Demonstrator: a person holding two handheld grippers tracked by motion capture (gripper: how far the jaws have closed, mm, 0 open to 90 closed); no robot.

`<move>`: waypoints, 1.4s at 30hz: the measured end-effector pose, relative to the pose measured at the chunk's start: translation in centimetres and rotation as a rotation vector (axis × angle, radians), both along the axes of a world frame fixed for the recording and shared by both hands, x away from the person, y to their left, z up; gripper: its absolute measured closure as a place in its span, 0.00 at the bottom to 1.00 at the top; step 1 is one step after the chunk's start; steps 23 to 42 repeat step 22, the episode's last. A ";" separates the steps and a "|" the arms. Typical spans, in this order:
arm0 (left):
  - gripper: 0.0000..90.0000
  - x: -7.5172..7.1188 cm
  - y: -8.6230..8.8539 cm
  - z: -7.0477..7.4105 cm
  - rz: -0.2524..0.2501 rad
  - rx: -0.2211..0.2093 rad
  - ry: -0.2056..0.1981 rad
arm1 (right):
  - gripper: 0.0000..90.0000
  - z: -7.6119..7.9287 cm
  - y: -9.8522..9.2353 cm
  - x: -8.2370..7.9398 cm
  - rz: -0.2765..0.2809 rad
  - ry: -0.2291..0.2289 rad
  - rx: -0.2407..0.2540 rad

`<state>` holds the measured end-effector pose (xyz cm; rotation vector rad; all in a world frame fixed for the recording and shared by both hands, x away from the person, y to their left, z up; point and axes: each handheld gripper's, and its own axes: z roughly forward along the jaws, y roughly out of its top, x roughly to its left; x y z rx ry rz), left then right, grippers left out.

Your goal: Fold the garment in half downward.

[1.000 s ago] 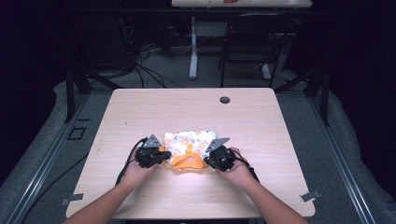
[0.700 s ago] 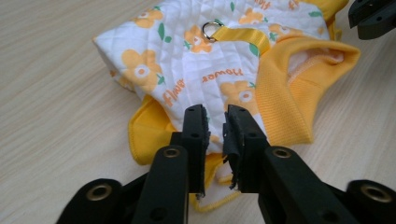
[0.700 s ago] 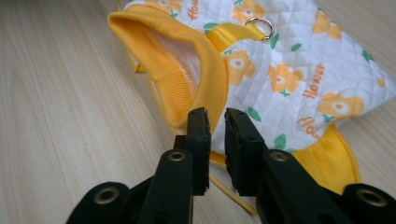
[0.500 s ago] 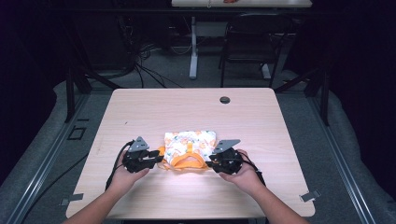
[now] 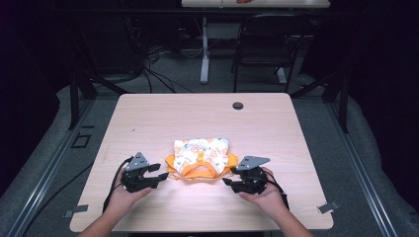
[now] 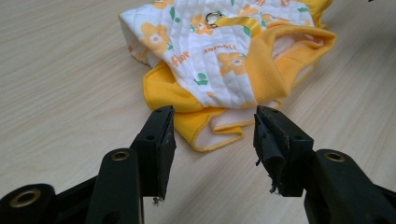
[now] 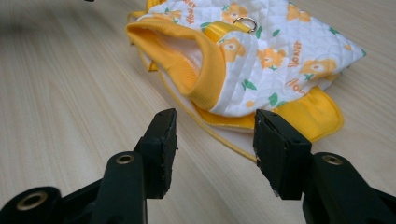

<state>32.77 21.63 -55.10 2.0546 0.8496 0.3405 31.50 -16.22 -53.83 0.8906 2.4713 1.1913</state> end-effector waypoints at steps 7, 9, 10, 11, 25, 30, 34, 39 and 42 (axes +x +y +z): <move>0.52 -0.9 0.5 -1.0 -0.005 -0.003 0.000 | 0.54 -1.0 -0.1 -0.7 -0.002 0.007 0.014; 0.52 -0.9 0.7 -1.6 -0.004 0.016 0.001 | 0.54 -1.5 -0.1 -0.8 -0.003 0.014 0.019; 0.52 -0.9 0.7 -1.8 0.006 0.012 0.009 | 0.54 -1.6 0.0 -0.9 -0.001 0.013 0.013; 0.52 -0.8 0.8 -1.9 0.004 0.013 0.013 | 0.54 -1.8 0.1 -0.9 0.003 0.010 0.009; 0.52 -0.9 0.4 -2.2 0.005 0.028 -0.023 | 0.54 -2.5 0.3 -1.2 0.005 -0.032 -0.024; 0.52 -0.9 0.4 -2.2 0.005 0.028 -0.023 | 0.54 -2.5 0.3 -1.2 0.005 -0.032 -0.024; 0.52 -0.9 0.4 -2.2 0.005 0.028 -0.023 | 0.54 -2.5 0.3 -1.2 0.005 -0.032 -0.024; 0.52 -0.9 0.4 -2.2 0.005 0.028 -0.023 | 0.54 -2.5 0.3 -1.2 0.005 -0.032 -0.024; 0.52 -0.9 0.4 -2.2 0.005 0.028 -0.023 | 0.54 -2.5 0.3 -1.2 0.005 -0.032 -0.024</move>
